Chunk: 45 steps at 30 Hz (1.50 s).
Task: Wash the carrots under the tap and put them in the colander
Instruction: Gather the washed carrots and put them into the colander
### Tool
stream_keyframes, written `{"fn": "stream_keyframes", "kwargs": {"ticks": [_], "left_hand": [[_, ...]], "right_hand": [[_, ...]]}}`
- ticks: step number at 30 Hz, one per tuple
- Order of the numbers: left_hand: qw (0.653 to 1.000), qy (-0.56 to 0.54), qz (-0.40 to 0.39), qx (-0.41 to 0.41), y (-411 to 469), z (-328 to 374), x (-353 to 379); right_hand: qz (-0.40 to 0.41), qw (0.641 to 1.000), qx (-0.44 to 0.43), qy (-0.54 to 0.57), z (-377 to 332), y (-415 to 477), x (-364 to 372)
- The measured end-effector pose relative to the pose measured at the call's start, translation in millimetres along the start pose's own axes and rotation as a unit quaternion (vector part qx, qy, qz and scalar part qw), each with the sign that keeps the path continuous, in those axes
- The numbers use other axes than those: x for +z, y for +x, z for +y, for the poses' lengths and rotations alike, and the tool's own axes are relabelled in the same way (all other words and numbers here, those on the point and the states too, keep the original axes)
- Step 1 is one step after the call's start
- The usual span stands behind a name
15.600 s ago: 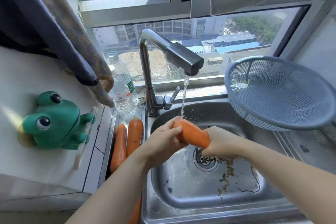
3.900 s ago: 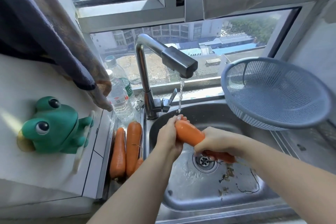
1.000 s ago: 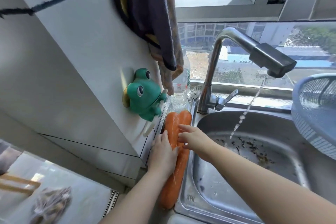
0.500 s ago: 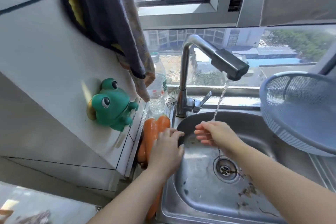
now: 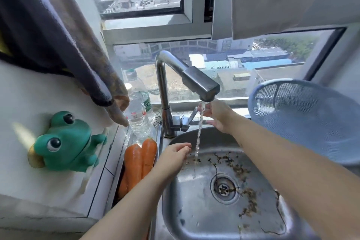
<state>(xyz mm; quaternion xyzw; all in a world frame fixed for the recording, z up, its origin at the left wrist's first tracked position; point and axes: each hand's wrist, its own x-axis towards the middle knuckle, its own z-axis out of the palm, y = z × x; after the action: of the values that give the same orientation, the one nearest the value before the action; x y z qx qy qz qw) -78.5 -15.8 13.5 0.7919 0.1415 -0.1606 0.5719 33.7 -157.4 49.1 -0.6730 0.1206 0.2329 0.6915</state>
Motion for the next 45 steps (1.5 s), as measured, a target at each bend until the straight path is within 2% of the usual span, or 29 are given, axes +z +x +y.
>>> {"fn": "stream_keyframes", "kwargs": {"ticks": [8, 20, 25, 27, 30, 34, 38, 42, 45], "left_hand": [[0.999, 0.001, 0.030, -0.020, -2.8, -6.1, -30.4], [0.998, -0.021, 0.043, -0.044, -13.8, -1.8, -52.0], [0.998, -0.013, 0.049, -0.037, -13.0, -1.6, -43.9], [0.999, 0.002, 0.045, -0.030, -14.0, -1.8, -40.9], [0.998, 0.038, 0.051, -0.009, -17.6, -7.6, -43.8], [0.978, 0.166, 0.117, 0.041, -28.8, -24.8, -54.8], [0.946, 0.250, 0.191, 0.073, -48.9, -45.3, -62.9], [0.953, 0.254, 0.164, -0.018, -65.2, -67.4, -64.6], [0.957, 0.241, 0.150, -0.057, -66.2, -83.1, -62.9]], "right_hand": [[-0.058, 0.993, 0.037, 0.100, -11.3, 5.9, -12.5], [-0.138, 0.980, 0.035, 0.136, -21.3, 15.8, 6.0], [-0.134, 0.979, 0.027, 0.152, -11.2, 20.4, -1.1], [-0.111, 0.985, 0.021, 0.128, -2.4, 18.3, -8.3], [-0.054, 0.998, 0.029, 0.009, 23.4, 4.4, -25.4], [-0.016, 0.986, 0.097, -0.138, 83.7, -26.1, -42.5], [-0.061, 0.965, 0.161, -0.196, 132.8, -54.2, -21.6], [-0.127, 0.957, 0.153, -0.210, 147.6, -67.4, 28.1], [-0.154, 0.956, 0.144, -0.205, 148.9, -70.8, 69.6]]}}
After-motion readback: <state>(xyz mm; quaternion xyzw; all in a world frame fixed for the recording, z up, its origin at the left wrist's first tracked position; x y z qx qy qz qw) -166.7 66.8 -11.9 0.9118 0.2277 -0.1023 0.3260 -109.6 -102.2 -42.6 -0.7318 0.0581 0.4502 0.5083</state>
